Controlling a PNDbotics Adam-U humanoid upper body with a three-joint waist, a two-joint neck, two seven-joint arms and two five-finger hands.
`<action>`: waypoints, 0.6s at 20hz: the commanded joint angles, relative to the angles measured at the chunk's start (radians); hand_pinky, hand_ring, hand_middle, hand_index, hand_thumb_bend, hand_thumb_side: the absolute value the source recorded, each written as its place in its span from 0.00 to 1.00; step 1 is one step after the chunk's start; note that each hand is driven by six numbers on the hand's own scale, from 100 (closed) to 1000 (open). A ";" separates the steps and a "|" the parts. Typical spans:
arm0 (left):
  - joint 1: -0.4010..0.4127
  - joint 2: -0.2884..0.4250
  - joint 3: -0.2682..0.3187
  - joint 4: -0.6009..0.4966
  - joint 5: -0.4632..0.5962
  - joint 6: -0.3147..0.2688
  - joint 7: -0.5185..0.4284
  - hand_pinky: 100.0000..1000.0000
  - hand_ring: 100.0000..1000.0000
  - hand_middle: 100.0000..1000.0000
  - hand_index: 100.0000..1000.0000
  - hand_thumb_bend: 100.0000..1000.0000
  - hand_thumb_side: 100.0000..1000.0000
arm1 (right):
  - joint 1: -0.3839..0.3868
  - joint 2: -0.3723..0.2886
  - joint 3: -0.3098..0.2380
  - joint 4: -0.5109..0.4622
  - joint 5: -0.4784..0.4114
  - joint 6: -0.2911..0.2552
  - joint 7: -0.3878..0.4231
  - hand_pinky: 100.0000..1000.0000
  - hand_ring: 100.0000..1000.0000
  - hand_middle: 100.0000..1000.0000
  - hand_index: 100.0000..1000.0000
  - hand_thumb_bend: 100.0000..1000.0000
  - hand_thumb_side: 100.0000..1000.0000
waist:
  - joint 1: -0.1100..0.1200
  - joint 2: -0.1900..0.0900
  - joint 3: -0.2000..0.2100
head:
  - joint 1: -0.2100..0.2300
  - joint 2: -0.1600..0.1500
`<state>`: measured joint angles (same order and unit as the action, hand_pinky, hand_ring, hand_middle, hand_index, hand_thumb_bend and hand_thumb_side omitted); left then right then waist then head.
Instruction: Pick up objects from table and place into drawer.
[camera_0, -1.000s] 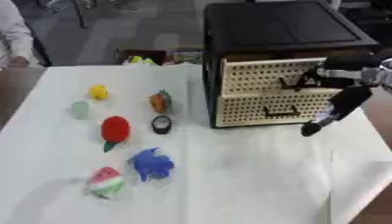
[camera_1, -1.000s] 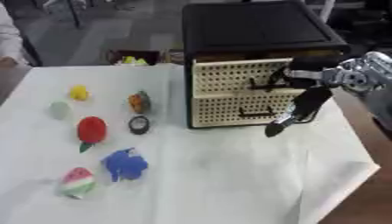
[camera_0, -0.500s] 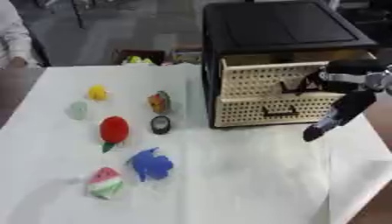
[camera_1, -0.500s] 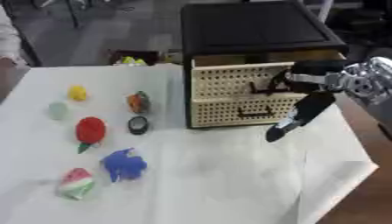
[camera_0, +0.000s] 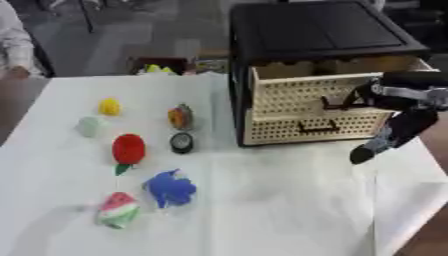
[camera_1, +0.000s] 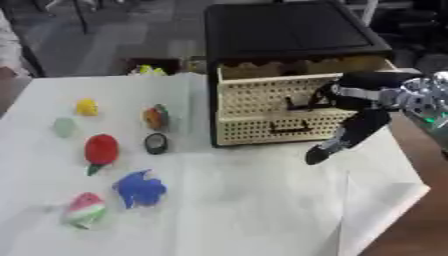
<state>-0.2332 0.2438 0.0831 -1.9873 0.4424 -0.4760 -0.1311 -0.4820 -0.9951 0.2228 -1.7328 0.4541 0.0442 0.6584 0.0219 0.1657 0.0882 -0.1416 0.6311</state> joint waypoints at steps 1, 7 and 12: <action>-0.005 0.015 0.005 -0.013 0.001 -0.004 0.001 0.52 0.61 0.60 0.74 0.00 0.82 | 0.000 -0.041 -0.025 -0.028 -0.011 0.003 -0.008 0.00 0.00 0.00 0.78 1.00 0.74 | -0.002 -0.017 -0.002 | 0.004 -0.009; -0.004 0.016 0.006 -0.013 0.001 -0.004 0.002 0.52 0.61 0.60 0.74 0.00 0.82 | 0.024 -0.041 -0.037 -0.045 -0.019 0.007 -0.008 0.00 0.00 0.00 0.78 1.00 0.73 | -0.003 -0.017 -0.004 | 0.006 -0.011; -0.004 0.016 0.007 -0.013 0.000 -0.004 0.002 0.52 0.61 0.60 0.74 0.00 0.82 | 0.043 -0.040 -0.041 -0.045 -0.021 0.010 0.000 0.00 0.00 0.00 0.78 1.00 0.71 | -0.003 -0.017 -0.005 | 0.007 -0.010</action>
<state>-0.2305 0.2438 0.0833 -1.9873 0.4424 -0.4767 -0.1304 -0.4315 -0.9970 0.1993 -1.7616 0.4397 0.0517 0.6574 0.0214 0.1640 0.0850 -0.1360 0.6309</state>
